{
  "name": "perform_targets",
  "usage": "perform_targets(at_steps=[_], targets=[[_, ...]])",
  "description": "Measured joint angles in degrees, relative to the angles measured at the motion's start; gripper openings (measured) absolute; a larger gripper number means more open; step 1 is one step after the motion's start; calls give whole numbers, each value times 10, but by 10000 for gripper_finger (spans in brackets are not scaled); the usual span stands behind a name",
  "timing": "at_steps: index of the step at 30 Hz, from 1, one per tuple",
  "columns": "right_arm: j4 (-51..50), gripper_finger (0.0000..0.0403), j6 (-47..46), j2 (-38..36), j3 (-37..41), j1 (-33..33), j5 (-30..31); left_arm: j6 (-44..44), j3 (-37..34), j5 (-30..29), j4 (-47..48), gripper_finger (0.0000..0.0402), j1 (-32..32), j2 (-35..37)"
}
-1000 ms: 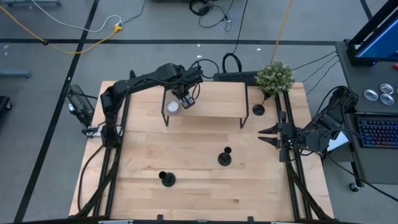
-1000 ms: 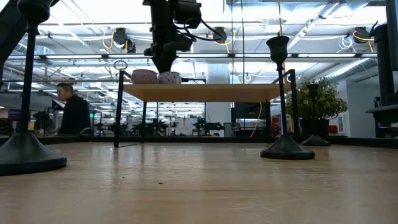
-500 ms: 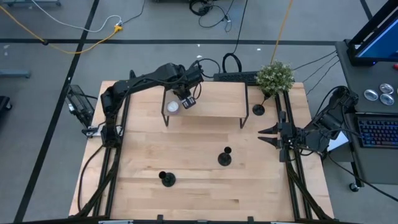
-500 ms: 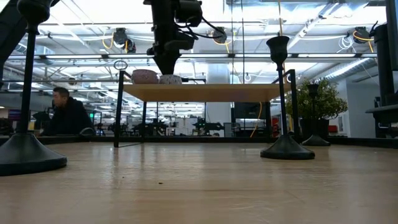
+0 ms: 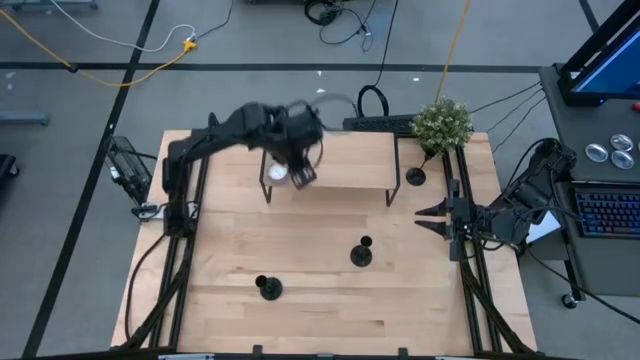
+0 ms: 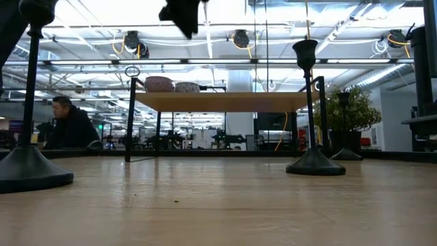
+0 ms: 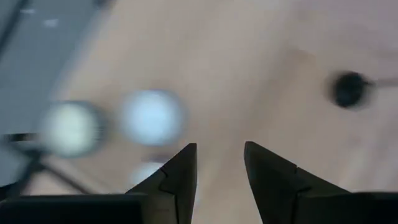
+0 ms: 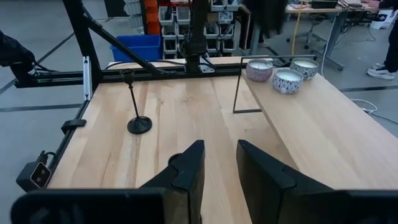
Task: Pick & Place candle stick holders
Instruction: Put the bottom candle holder on the shelf
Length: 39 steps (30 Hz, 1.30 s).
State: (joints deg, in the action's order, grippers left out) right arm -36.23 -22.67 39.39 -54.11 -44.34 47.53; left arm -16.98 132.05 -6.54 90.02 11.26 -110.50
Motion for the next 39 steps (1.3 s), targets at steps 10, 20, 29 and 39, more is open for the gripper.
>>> perform_targets(at_steps=[10, 20, 29, 39], targets=[[-2, 89, 13, 0, 0, 0, -61, -263, -4, 26, -1, 108, -203, 7], [-3, 89, 13, 0, 0, 0, -118, -552, -41, 17, 0, 77, -338, 8], [-4, 89, 24, 0, 0, 0, -118, -703, -154, 90, 0, 72, -409, 8], [-4, 89, 24, 0, 0, 0, -118, -746, -172, 90, 0, 72, -424, 8]])
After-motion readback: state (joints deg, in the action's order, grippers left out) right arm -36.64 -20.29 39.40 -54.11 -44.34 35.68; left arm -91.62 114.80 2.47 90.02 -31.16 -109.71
